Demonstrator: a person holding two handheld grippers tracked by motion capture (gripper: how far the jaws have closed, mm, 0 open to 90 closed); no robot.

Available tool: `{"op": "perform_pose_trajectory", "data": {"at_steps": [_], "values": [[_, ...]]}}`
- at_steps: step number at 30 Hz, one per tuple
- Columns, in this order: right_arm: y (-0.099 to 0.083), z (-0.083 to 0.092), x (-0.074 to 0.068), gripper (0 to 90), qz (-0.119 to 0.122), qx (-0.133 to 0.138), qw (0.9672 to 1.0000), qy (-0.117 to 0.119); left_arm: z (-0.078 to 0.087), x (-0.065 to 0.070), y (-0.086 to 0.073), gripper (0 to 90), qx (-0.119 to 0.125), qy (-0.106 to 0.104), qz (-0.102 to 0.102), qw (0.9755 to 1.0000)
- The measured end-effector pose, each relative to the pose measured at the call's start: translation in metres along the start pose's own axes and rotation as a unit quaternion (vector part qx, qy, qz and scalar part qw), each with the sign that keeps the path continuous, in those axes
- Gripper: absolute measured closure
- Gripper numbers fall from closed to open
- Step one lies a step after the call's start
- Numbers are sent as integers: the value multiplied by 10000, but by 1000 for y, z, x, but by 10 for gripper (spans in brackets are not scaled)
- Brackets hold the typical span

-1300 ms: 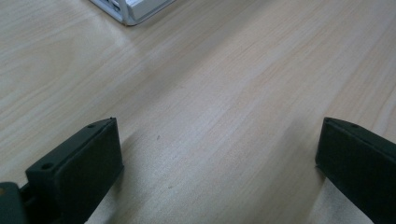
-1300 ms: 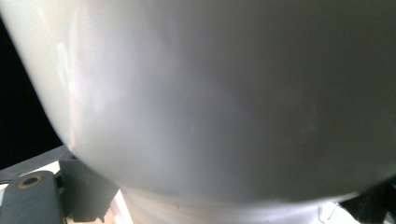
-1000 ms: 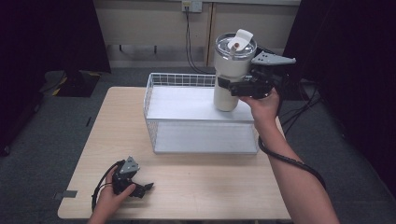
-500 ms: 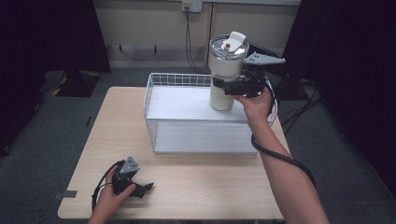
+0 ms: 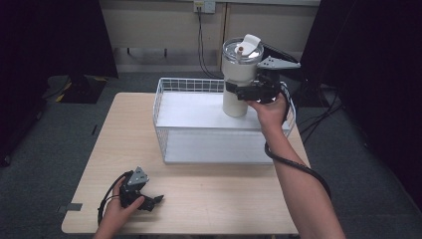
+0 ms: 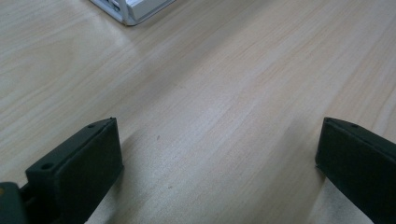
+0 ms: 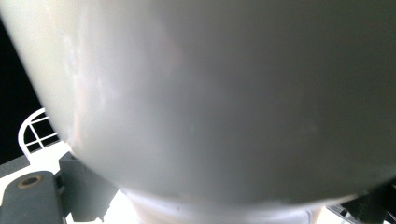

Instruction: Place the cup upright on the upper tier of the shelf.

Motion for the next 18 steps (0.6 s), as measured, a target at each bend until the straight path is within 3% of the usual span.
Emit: {"op": "perform_pose_trajectory", "data": {"at_steps": [8,18], "values": [[0,-3,2,98,-17,16,10000,-39,0,0,0,0,1,1,-1,10000],[0,-8,1,97,134,67,9999,-31,0,0,0,0,-1,0,-4,10000]]}}
Point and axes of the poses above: each handheld gripper's, and its own axes: z roughly backward along the jaws, y roughly out of its top, x roughly to its right, the point moved 1 cm from there along -z, roughly forward along the jaws, and after that the axes turned 4 degrees about z, right-handed, at the moved point
